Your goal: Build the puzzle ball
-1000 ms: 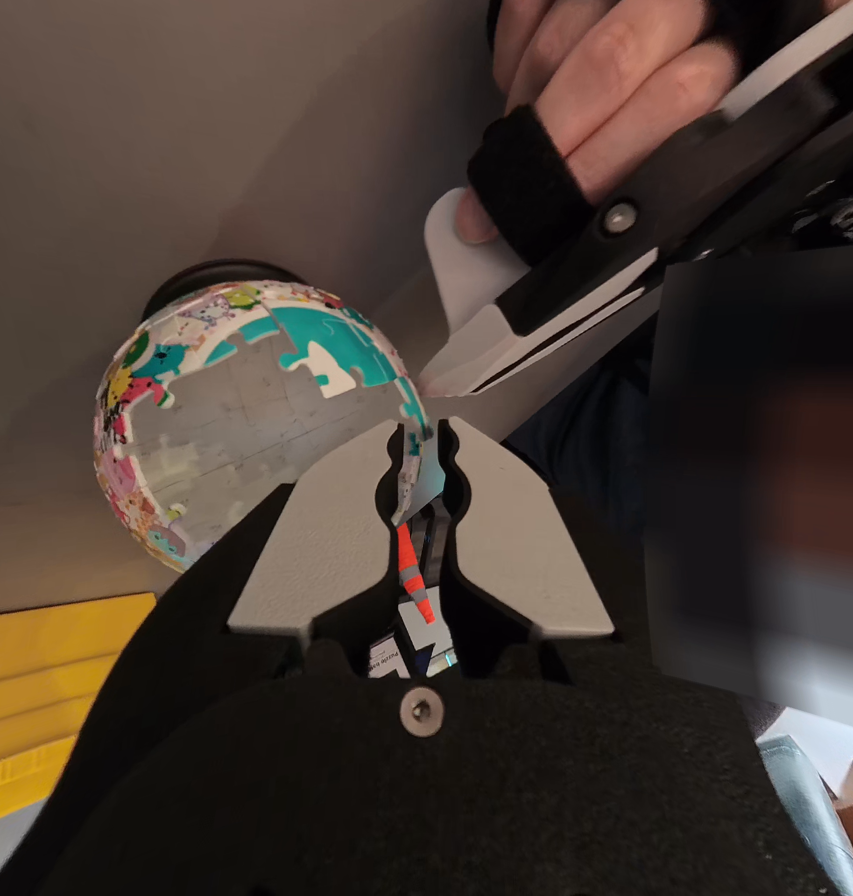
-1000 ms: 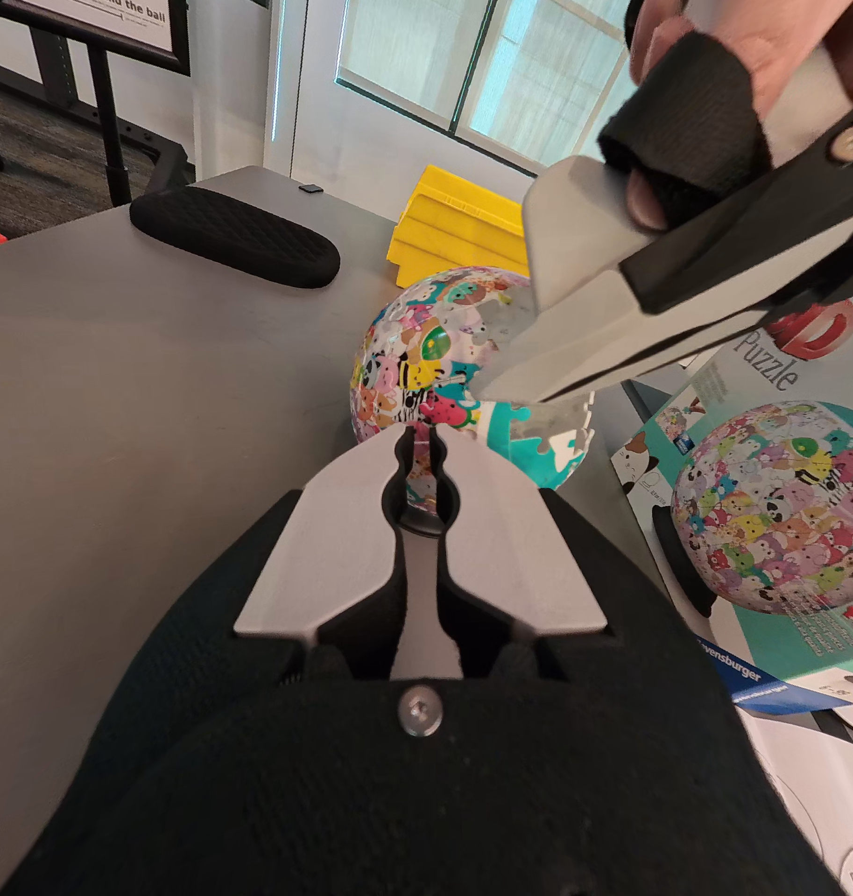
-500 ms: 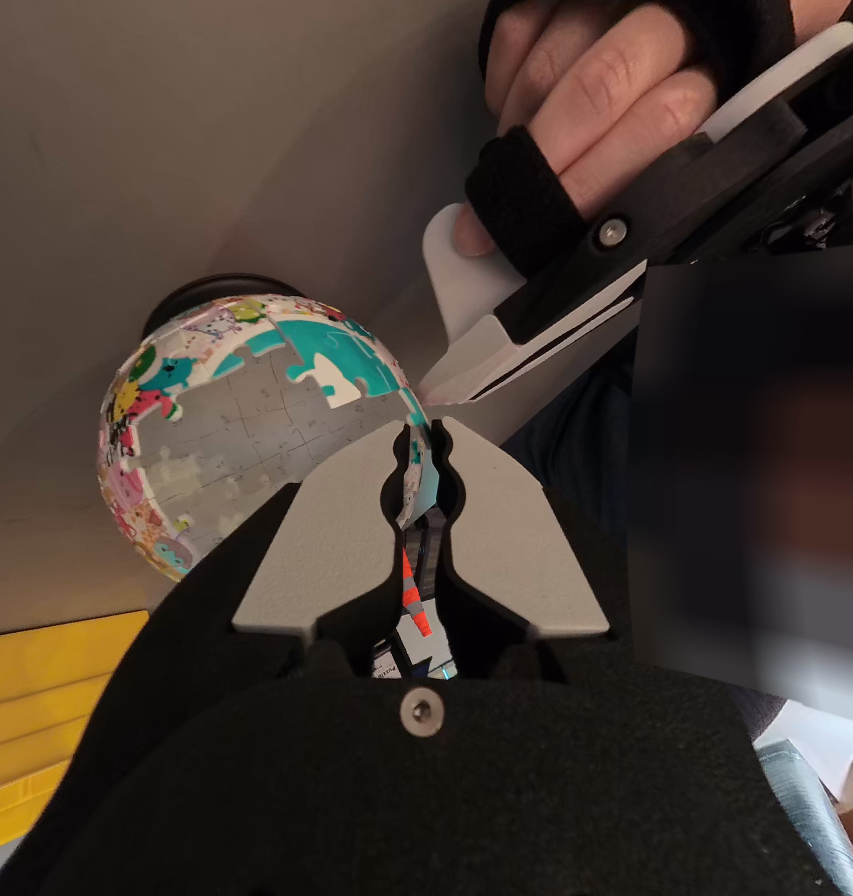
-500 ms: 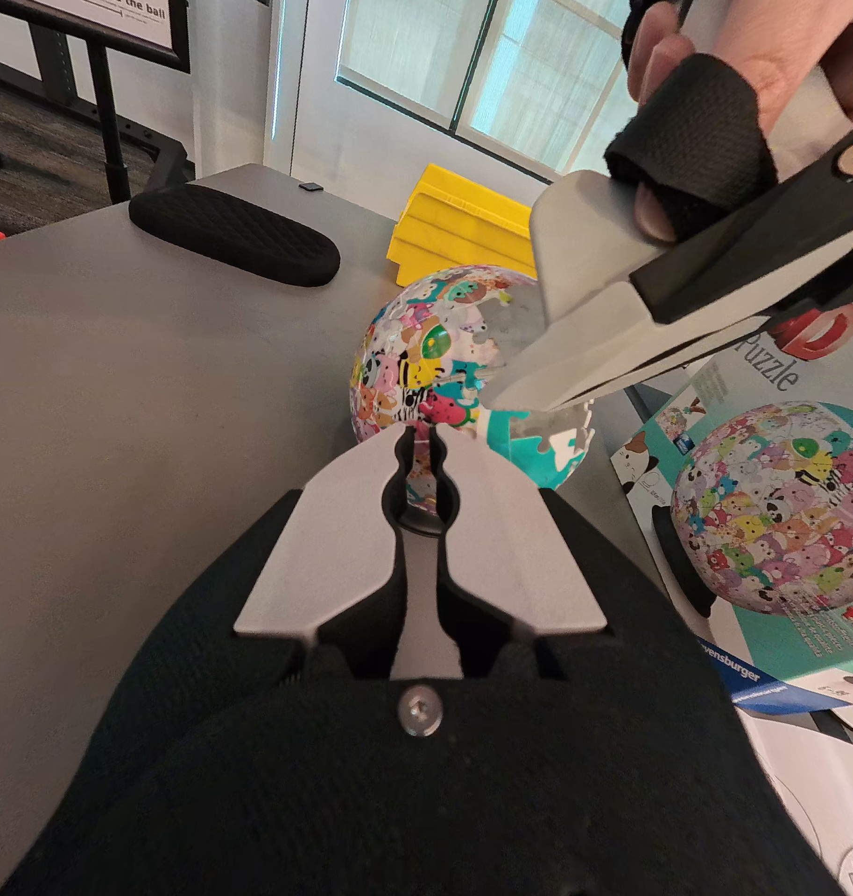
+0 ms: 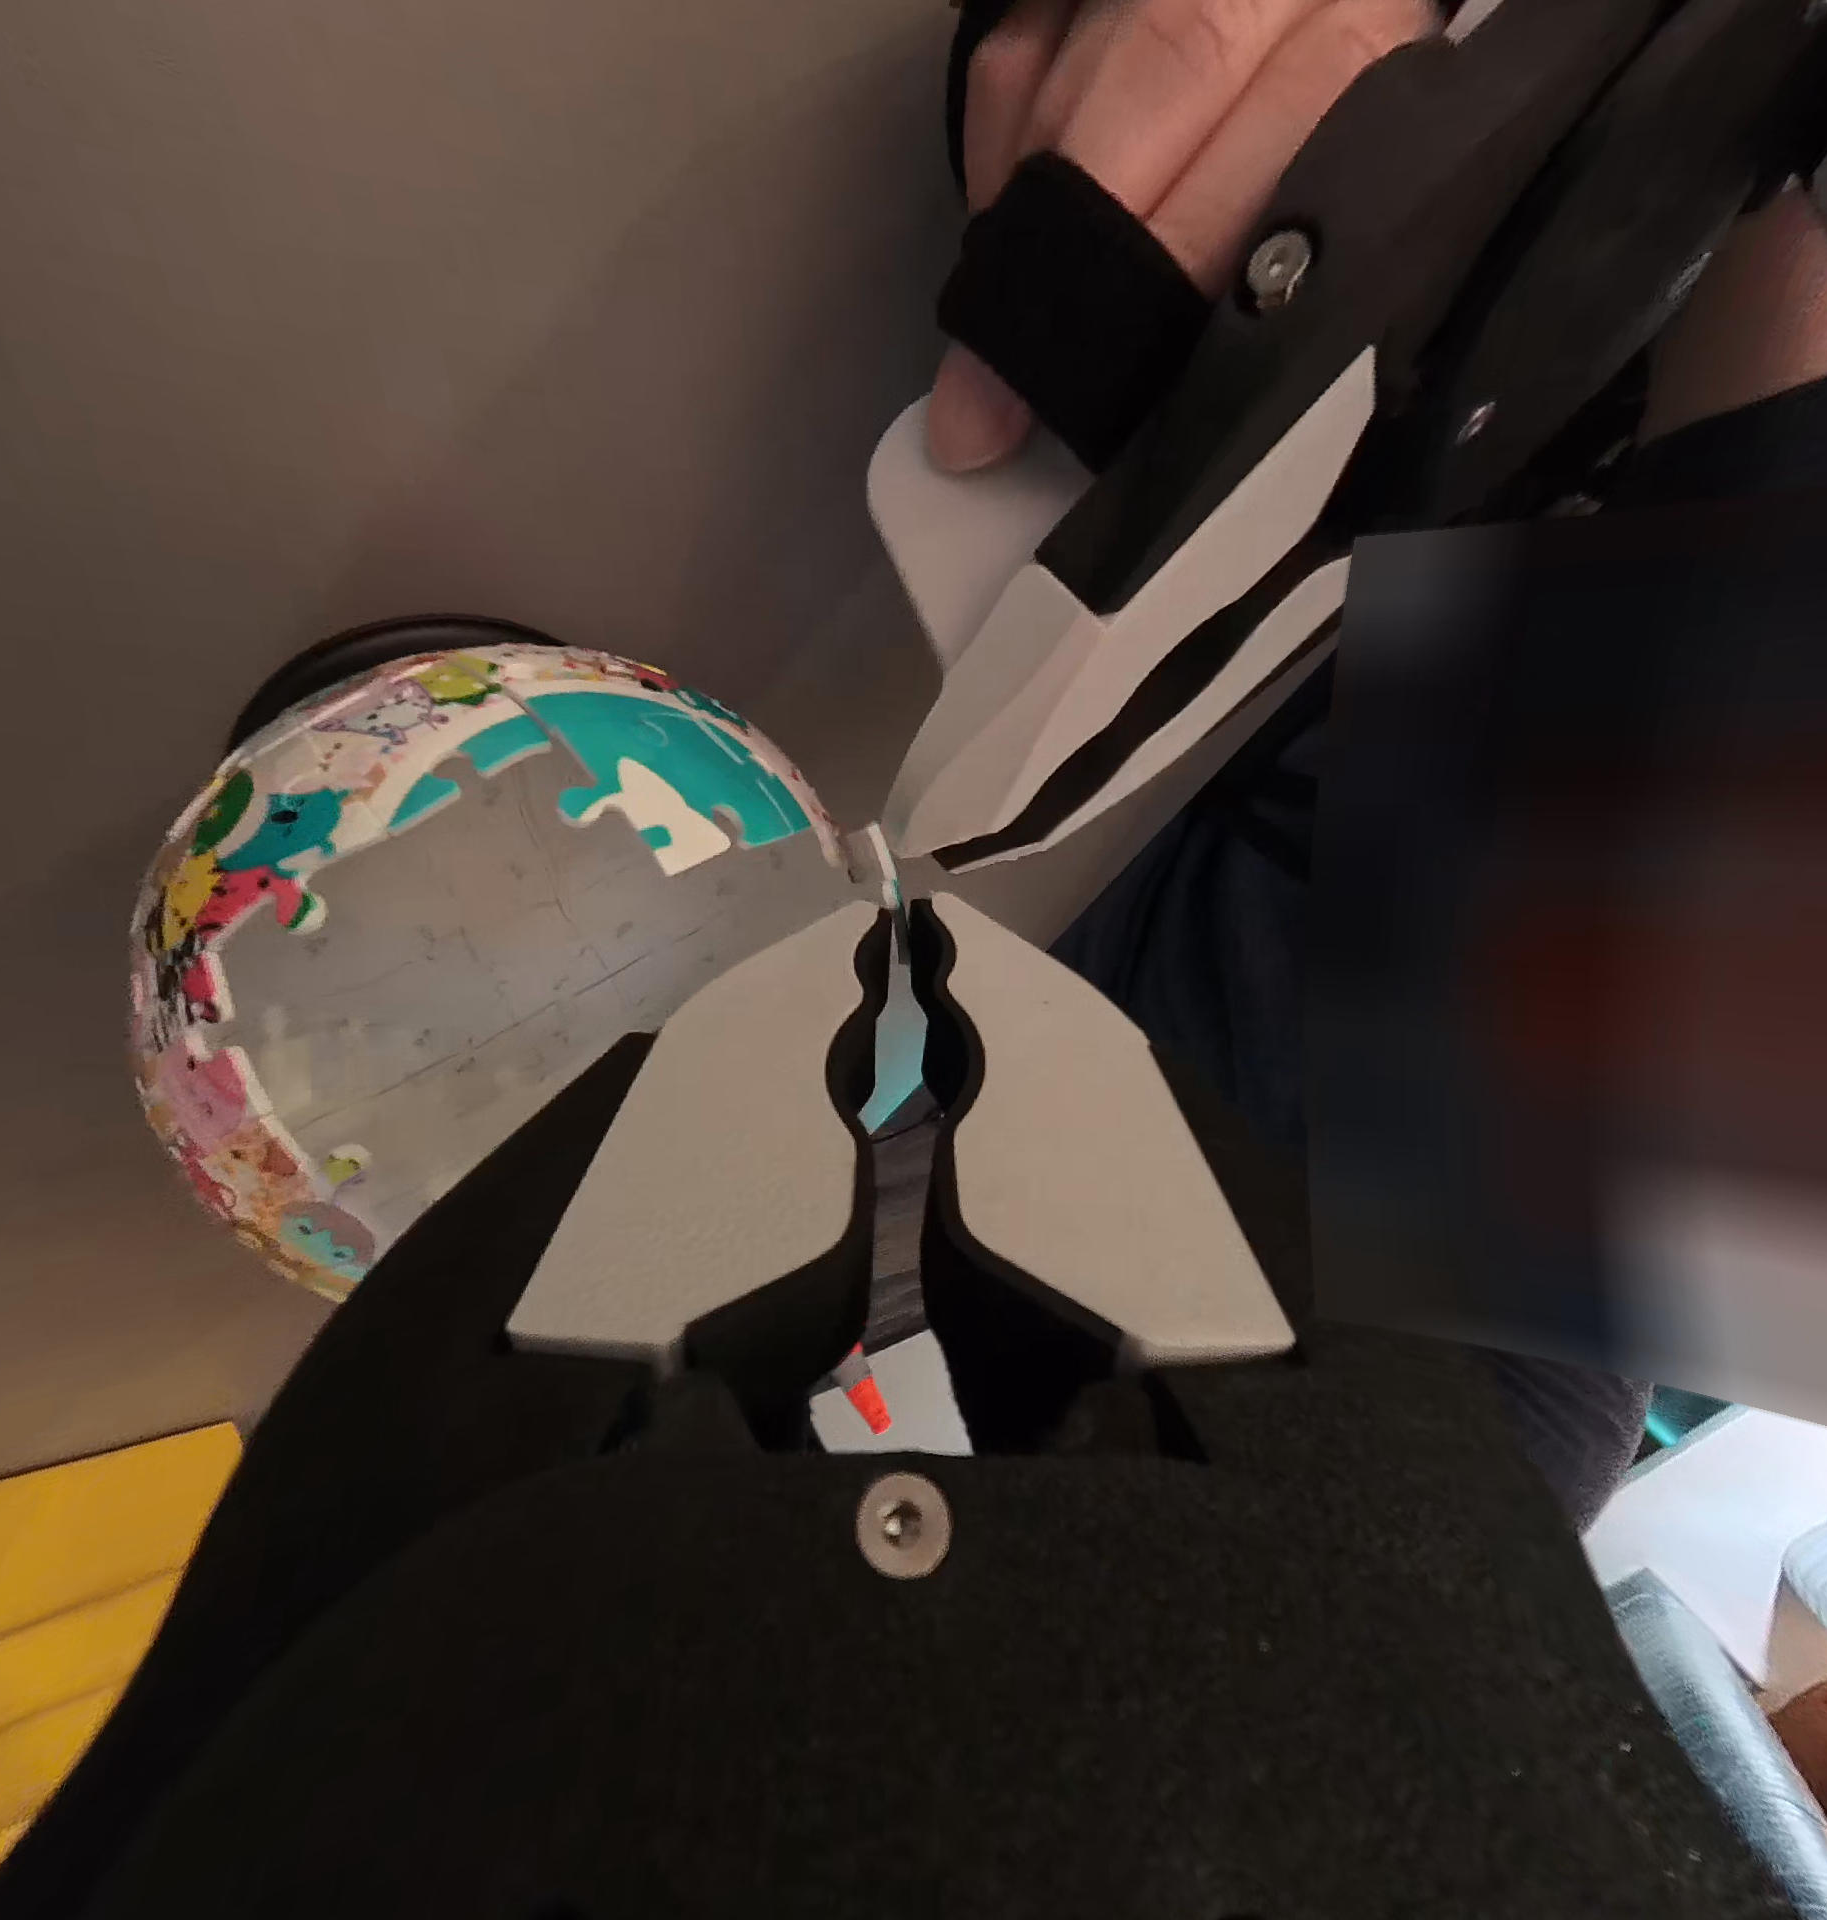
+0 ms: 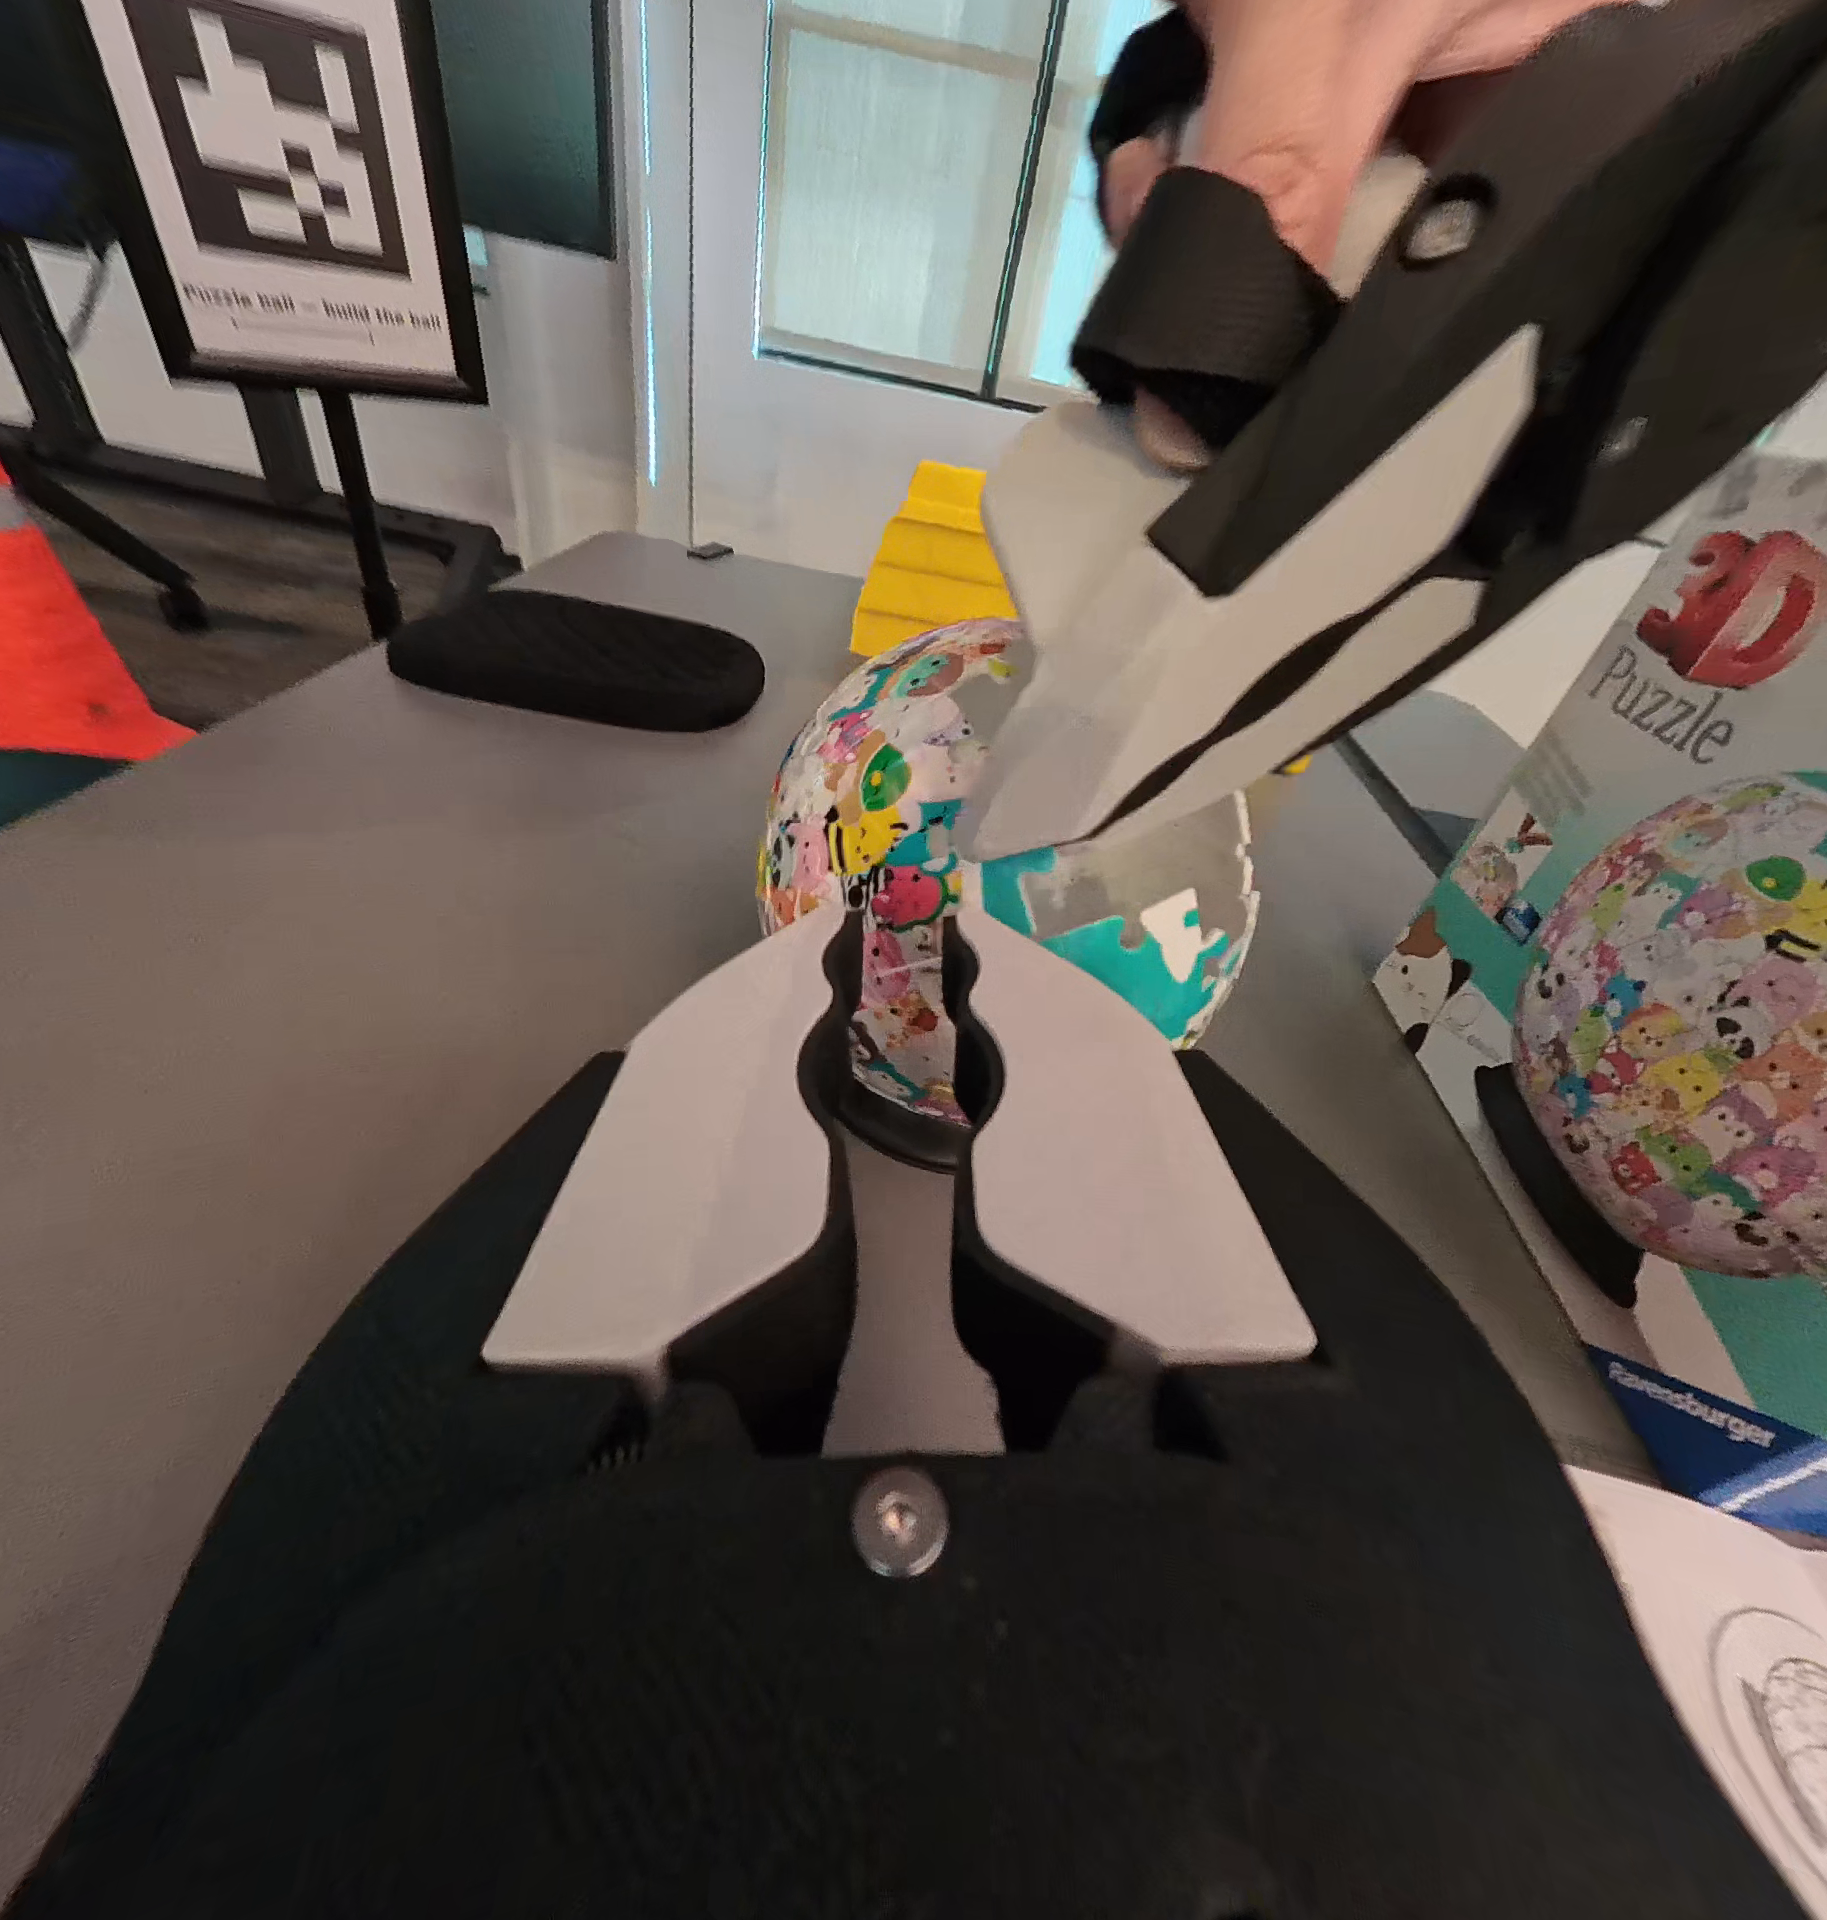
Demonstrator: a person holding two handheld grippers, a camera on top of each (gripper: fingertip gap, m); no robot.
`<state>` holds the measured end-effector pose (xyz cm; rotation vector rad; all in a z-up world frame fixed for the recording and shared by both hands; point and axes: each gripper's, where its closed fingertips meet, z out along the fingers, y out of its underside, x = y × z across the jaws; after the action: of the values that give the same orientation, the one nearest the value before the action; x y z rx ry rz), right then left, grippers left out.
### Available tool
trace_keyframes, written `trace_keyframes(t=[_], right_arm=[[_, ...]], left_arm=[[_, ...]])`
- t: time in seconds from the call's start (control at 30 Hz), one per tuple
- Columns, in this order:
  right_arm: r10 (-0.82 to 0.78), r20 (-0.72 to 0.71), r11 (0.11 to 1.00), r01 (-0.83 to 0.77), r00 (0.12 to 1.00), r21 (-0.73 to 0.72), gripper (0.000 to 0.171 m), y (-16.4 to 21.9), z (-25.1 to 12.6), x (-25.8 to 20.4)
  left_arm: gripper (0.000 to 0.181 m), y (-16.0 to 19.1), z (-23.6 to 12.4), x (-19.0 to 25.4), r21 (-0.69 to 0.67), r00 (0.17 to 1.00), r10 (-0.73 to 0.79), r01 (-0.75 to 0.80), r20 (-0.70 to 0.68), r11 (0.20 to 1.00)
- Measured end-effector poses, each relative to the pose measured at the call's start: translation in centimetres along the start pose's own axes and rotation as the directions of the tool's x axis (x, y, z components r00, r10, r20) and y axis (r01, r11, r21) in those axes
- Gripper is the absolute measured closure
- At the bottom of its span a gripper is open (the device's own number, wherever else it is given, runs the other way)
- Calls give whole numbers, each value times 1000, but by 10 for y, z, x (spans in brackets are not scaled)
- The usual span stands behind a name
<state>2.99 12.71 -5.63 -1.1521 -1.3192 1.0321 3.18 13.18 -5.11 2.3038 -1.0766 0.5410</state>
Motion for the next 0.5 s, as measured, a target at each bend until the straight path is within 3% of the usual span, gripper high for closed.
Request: trace_keyframes(t=[0.5], right_arm=[[121, 27, 992, -122, 992, 37, 148, 1, -5, 10]], left_arm=[[178, 5, -1, 3, 40, 999, 32, -30, -36, 999]])
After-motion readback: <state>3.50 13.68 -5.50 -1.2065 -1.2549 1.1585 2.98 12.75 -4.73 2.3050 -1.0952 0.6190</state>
